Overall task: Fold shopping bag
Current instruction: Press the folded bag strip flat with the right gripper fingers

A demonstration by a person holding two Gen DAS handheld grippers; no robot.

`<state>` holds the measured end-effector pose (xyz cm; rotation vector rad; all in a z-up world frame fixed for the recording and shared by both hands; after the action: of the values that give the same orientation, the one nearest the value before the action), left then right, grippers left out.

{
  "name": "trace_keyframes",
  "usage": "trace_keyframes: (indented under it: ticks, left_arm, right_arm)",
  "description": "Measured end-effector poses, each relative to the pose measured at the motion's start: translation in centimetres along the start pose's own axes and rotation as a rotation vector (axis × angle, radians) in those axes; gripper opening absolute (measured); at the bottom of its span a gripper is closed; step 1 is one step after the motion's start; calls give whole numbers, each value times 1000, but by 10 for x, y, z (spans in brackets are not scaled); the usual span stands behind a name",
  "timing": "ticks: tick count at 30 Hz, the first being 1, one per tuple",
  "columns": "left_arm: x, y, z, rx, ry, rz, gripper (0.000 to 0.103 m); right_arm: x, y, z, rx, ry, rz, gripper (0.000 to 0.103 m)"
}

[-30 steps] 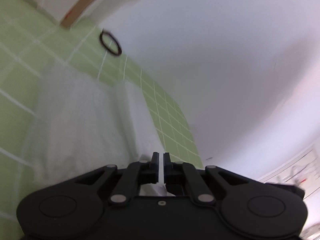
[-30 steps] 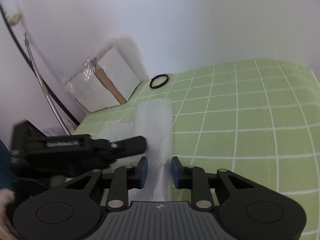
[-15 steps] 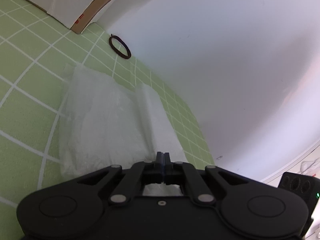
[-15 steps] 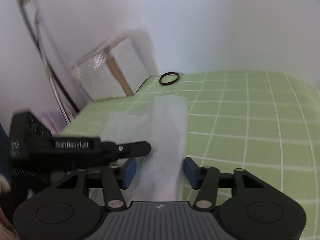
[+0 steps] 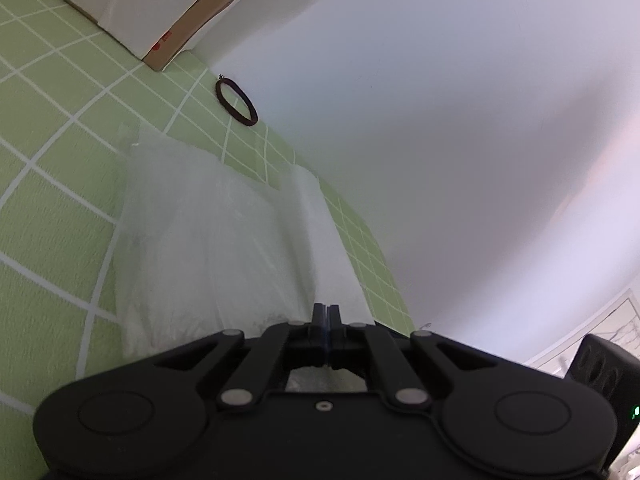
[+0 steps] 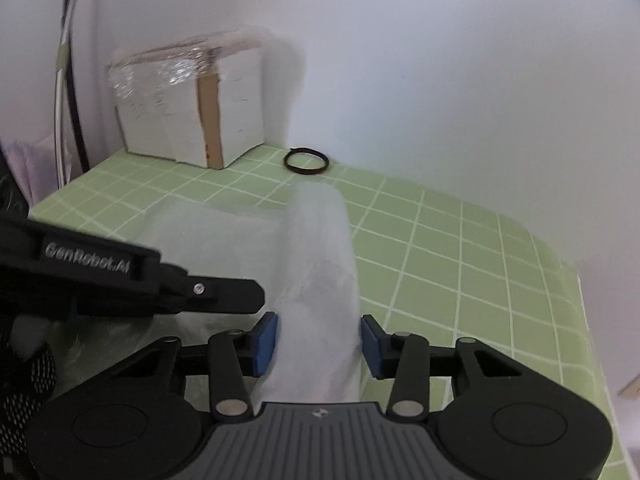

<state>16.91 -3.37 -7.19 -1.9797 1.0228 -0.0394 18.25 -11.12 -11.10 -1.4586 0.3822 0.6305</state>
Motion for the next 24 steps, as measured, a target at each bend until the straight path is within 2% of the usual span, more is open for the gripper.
trace_keyframes:
  ticks: [7, 17, 19, 20, 24]
  left_arm:
    - [4, -6, -1, -28, -22, 32, 2]
    - [28, -13, -10, 107, -85, 88, 2]
    - [30, -13, -10, 108, -92, 88, 2]
    - [30, -12, -10, 103, -93, 88, 2]
    - [31, -12, -9, 104, -88, 94, 2]
  right_arm:
    - [-4, 3, -10, 23, -43, 5, 45]
    - [-1, -2, -11, 31, -87, 12, 46]
    - [-1, -3, -14, 49, -110, 17, 46]
    - [-1, -4, -17, 74, -128, 20, 46]
    - [-1, -11, -43, 342, -268, 52, 47]
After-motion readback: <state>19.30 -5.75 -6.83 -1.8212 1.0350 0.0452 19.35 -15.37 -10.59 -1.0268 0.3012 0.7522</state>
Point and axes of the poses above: each gripper's, at about its wrist camera, not at the fingertips, and x roughly the way its jaws point, z to its left, y to its underside, the point moved 6 cm from there along x, roughly the way its jaws point, and after that the axes turned 15 degrees about x, right-handed, at the moved point
